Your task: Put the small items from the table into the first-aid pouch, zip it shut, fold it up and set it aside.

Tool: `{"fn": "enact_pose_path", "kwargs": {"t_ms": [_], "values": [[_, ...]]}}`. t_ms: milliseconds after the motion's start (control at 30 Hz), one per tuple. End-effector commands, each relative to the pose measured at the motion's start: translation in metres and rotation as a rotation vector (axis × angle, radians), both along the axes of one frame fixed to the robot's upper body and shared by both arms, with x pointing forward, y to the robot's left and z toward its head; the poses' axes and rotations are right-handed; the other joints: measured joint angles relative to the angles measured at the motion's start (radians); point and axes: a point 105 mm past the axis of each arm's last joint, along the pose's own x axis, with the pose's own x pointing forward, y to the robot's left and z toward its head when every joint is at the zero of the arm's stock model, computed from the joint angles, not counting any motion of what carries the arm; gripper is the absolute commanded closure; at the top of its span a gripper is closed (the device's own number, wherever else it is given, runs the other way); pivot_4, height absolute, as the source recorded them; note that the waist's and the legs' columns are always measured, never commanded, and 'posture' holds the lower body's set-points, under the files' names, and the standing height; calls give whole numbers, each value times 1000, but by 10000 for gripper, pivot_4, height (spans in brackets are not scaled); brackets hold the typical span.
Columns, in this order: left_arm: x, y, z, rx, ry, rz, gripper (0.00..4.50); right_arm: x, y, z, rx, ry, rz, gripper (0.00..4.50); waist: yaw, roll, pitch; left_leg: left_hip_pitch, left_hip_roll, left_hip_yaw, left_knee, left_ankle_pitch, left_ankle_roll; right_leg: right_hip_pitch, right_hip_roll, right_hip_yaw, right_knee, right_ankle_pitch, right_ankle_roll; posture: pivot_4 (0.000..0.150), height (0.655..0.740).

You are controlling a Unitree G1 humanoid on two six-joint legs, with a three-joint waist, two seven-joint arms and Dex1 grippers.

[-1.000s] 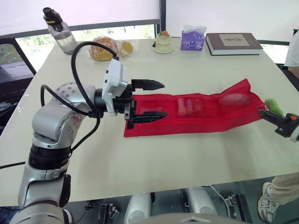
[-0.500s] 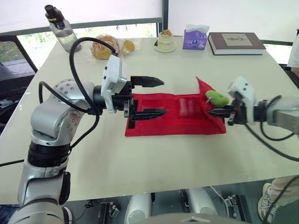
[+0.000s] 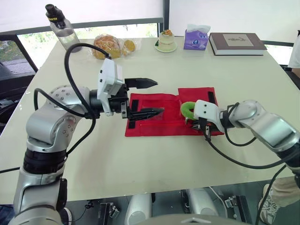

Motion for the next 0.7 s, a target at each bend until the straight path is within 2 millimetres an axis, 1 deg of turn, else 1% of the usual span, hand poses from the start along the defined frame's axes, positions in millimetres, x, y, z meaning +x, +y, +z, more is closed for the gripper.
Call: {"fn": "enact_pose_path", "kwargs": {"t_ms": [33,67,100,200,233,300,467,600,633,700], "values": [[-5,-2,10,-15,-63,0,0,-12,-2,-5,-26,-22,85,26993,4,0,0,0,0,-1,0,0,0,1,0,-1,0,0,0,1500,7400],[-5,-2,10,-20,-59,2,0,-13,-4,-6,-26,-29,90,21496,5,0,0,0,0,-2,1,0,0,2,0,-2,0,0,0,1500,7400],[-5,-2,10,-23,-57,3,0,-12,-6,-6,-28,-40,89,17914,4,0,0,0,0,-2,1,0,0,2,0,-2,0,0,0,1500,7400],[-4,-1,8,-23,-49,5,0,-10,-6,1,2,-88,108,3950,0,0,0,0,0,-2,3,0,0,2,0,-2,1,0,0,1500,7400],[-4,0,7,-23,-48,6,0,-10,-6,2,8,-96,114,456,0,0,0,1,0,-2,4,0,0,2,0,-2,3,0,0,1500,7400],[-4,1,7,-22,-46,8,0,-13,-4,7,54,-84,119,456,1,0,0,1,0,-2,4,0,0,2,0,-2,4,0,0,1500,7400],[-1,9,3,-21,-24,50,0,-18,-9,22,156,-83,131,456,2,0,0,1,-1,-3,4,0,0,3,0,-3,4,0,0,1500,7400],[12,33,-19,15,34,219,0,-17,-16,41,308,-87,91,456,0,0,0,1,-1,-3,4,0,0,3,0,-3,4,0,0,1500,7400],[12,35,-21,11,45,238,0,-17,-17,44,333,-88,85,456,-1,0,0,1,-1,-3,4,0,0,3,0,-3,4,0,0,1500,7400],[16,51,-32,-28,97,342,0,-13,-22,59,435,-132,50,456,1,0,0,1,-1,-4,4,0,0,3,0,-3,5,0,0,1500,7400]]}}
